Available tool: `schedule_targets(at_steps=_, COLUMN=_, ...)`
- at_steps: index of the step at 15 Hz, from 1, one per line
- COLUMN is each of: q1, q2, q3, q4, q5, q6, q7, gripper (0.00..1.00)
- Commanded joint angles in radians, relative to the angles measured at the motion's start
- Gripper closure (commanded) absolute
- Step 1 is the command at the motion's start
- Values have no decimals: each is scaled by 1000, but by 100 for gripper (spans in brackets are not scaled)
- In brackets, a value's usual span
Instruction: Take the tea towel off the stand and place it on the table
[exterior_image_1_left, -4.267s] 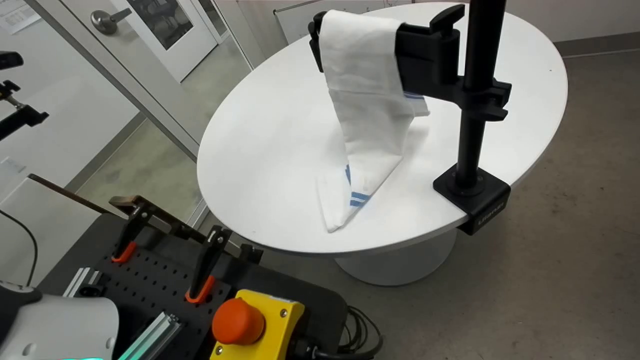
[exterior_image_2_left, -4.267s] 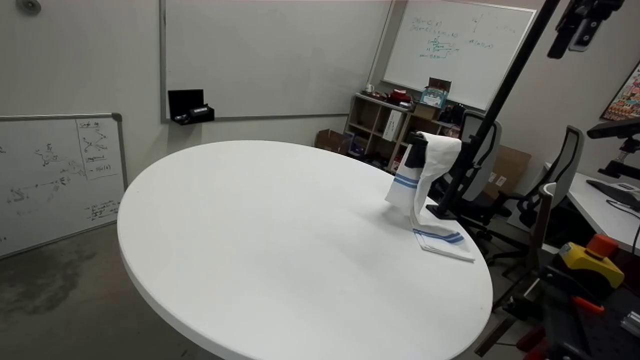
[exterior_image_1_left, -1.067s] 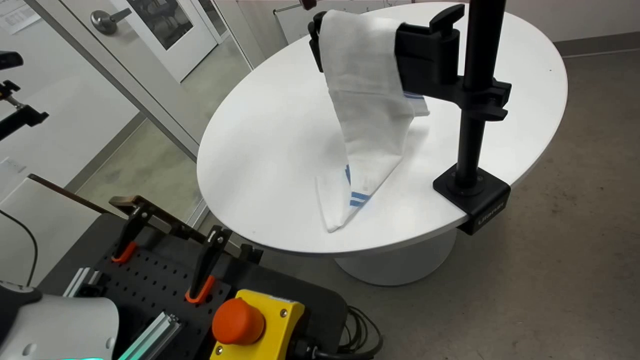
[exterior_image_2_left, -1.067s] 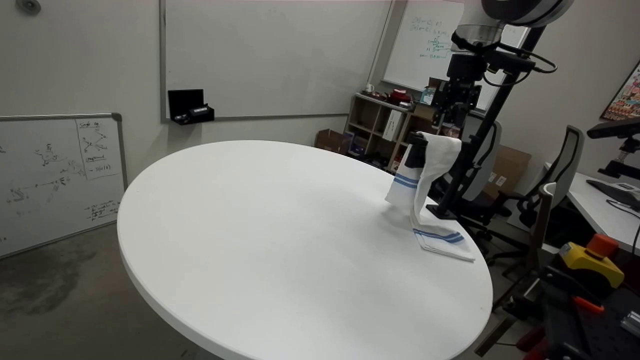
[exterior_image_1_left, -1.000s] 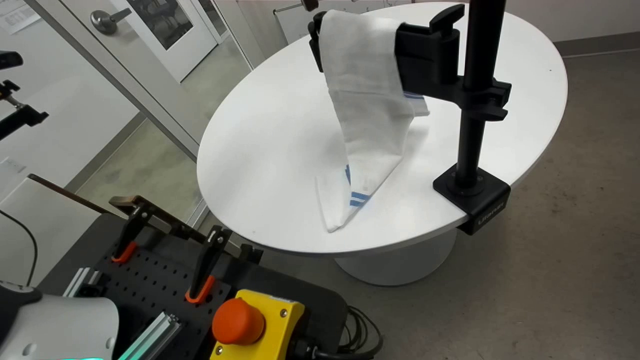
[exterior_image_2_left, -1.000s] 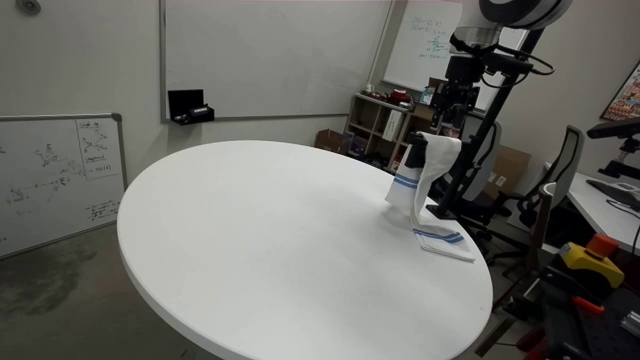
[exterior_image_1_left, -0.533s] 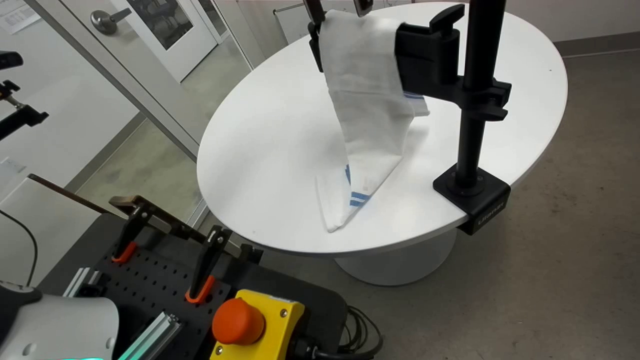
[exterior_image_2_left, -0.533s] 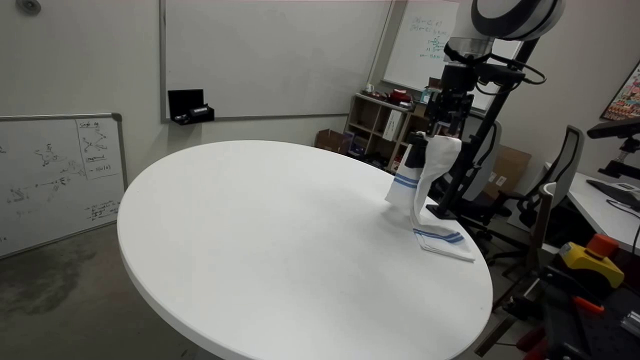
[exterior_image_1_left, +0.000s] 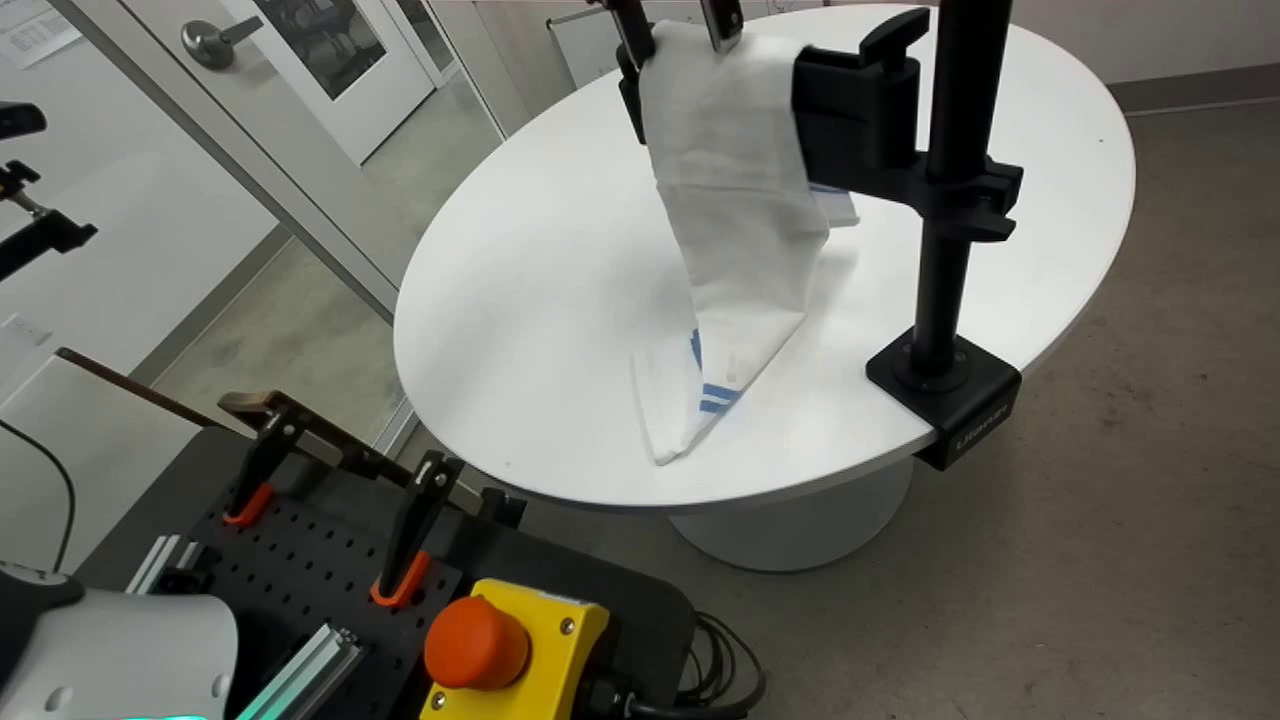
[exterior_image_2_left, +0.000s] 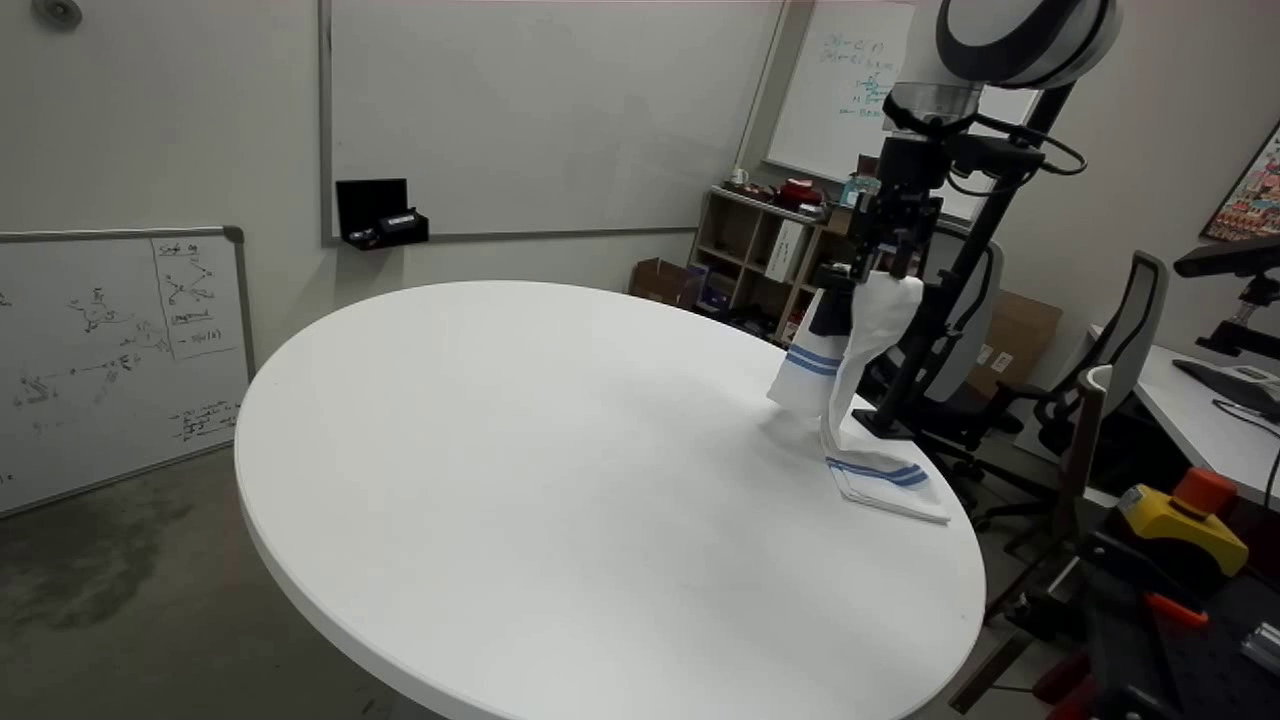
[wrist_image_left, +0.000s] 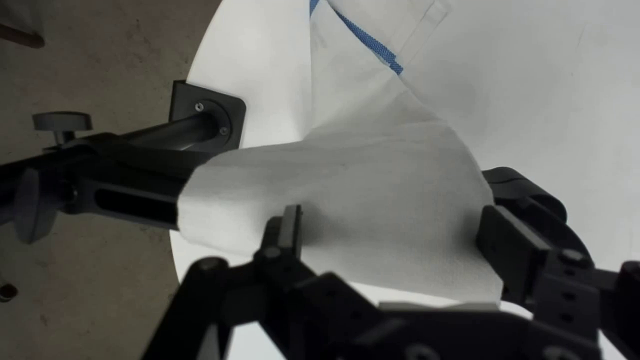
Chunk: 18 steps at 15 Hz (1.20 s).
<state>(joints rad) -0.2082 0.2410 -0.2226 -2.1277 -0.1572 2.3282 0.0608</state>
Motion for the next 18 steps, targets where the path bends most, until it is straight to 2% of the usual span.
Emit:
schedule_targets(at_steps=1, q1=3, q2=21, q3=0, q4=24, q5=9, q6=8, q7=13, gripper=42)
schedule_targets(at_steps=8, q1=3, q2=17, q3=1, q4=24, q5=14, q6=0, q7=14, gripper=94)
schedule_targets(at_steps=9, q1=3, q2=17, q3=1, q4=24, q5=16, q6=0, q7=14, gripper=99)
schedule_targets(at_steps=13, q1=-2, q2=0, q3=5, q4=22, q5=44, q6=-21, q7=6, gripper=97)
schedule_targets(at_steps=18, q1=-7, q2=-139, q3=21, q4=-11, q5=157, q6=-83, q7=-48, gripper=97)
